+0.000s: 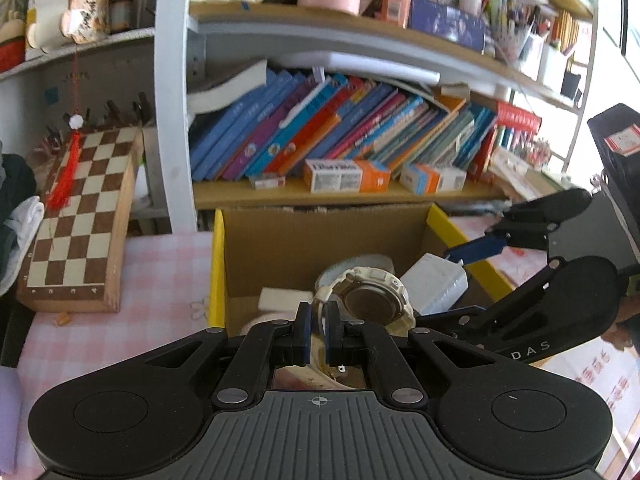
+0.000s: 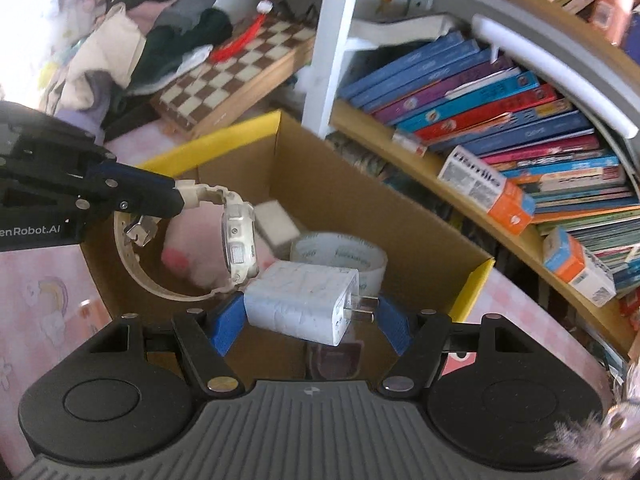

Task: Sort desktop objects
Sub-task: 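Carry the watch and charger over the yellow box with both grippers, then open the left gripper to drop the watch while the right gripper releases the charger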

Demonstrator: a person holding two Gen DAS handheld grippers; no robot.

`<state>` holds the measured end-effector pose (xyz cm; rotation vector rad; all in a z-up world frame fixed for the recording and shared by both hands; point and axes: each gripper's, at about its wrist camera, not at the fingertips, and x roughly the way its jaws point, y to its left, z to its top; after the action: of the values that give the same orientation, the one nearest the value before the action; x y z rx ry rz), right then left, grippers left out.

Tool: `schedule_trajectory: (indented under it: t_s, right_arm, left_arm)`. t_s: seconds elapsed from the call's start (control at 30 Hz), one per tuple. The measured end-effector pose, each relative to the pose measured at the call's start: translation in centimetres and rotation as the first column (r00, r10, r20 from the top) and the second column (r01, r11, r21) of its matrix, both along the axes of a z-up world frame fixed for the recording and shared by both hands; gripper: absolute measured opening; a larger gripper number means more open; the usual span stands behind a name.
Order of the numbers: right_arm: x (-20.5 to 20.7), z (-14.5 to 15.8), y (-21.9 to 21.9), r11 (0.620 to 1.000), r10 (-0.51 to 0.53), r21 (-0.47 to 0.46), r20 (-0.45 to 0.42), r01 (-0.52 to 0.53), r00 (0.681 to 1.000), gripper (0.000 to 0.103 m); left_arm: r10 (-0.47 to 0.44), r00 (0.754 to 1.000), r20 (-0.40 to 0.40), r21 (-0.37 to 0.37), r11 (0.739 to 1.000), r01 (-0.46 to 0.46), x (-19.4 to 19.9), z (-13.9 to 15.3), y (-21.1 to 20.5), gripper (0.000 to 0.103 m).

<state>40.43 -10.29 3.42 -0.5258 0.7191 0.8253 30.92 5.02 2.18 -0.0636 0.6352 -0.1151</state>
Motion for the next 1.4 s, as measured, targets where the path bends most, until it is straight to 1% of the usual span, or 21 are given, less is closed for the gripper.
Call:
schedule_trajectory:
  t_s: [0.23, 0.37, 0.53, 0.87, 0.97, 1.13, 1.33, 1.37, 1.4]
  right_arm:
    - [1.0, -1.8, 0.9, 0.995, 0.064, -0.068, -0.047, -0.067, 0.997, 0.069]
    - [1.9, -2.7, 1.4, 0.991, 0.083, -0.101, -0.078, -0.09, 0.994, 0.069]
    - [2.1, -3.6, 1.9, 0.98, 0.119, -0.153, -0.075, -0.13, 0.99, 0.07]
    - [2.6, -4.1, 2.7, 0.969, 0.142, -0.185, -0.132, -0.165, 0.981, 0.07]
    - [2.7, -4.2, 2.8, 0.967, 0.137, -0.196, -0.148, -0.165, 0.979, 0.07]
    - [2.6, -4.2, 2.9, 0.966, 0.136, -0.201, -0.148, -0.164, 0.98, 0.07]
    - [2.6, -4.1, 2.9, 0.966, 0.129, -0.204, -0.142, -0.157, 0.981, 0.07]
    - [2.5, -4.1, 2.9, 0.967, 0.127, -0.204, -0.14, -0.154, 0.982, 0.07]
    - [2.5, -4.0, 2.9, 0.967, 0.124, -0.204, -0.136, -0.15, 0.983, 0.07]
  left_arm:
    - [-0.005, 0.997, -0.074, 0.032, 0.999, 0.008, 1.1, -1.3, -0.5, 0.006]
    - [-0.02, 0.994, -0.108, 0.044, 0.999, 0.025, 1.4, -1.7, -0.7, 0.007]
    - [-0.038, 0.988, -0.151, 0.057, 0.997, 0.047, 1.9, -2.2, -1.1, 0.007]
    - [-0.048, 0.985, -0.163, 0.096, 0.993, 0.064, 1.9, -2.4, -1.6, 0.008]
    - [-0.05, 0.985, -0.166, 0.107, 0.992, 0.068, 1.9, -2.4, -1.8, 0.011]
    - [-0.051, 0.984, -0.17, 0.122, 0.99, 0.072, 1.9, -2.5, -2.0, 0.012]
    - [-0.036, 0.985, -0.17, 0.112, 0.992, 0.056, 1.8, -2.2, -1.9, 0.019]
    - [-0.036, 0.986, -0.165, 0.109, 0.993, 0.055, 1.6, -2.1, -1.9, 0.024]
    - [-0.036, 0.987, -0.159, 0.106, 0.993, 0.054, 1.4, -1.9, -1.9, 0.037]
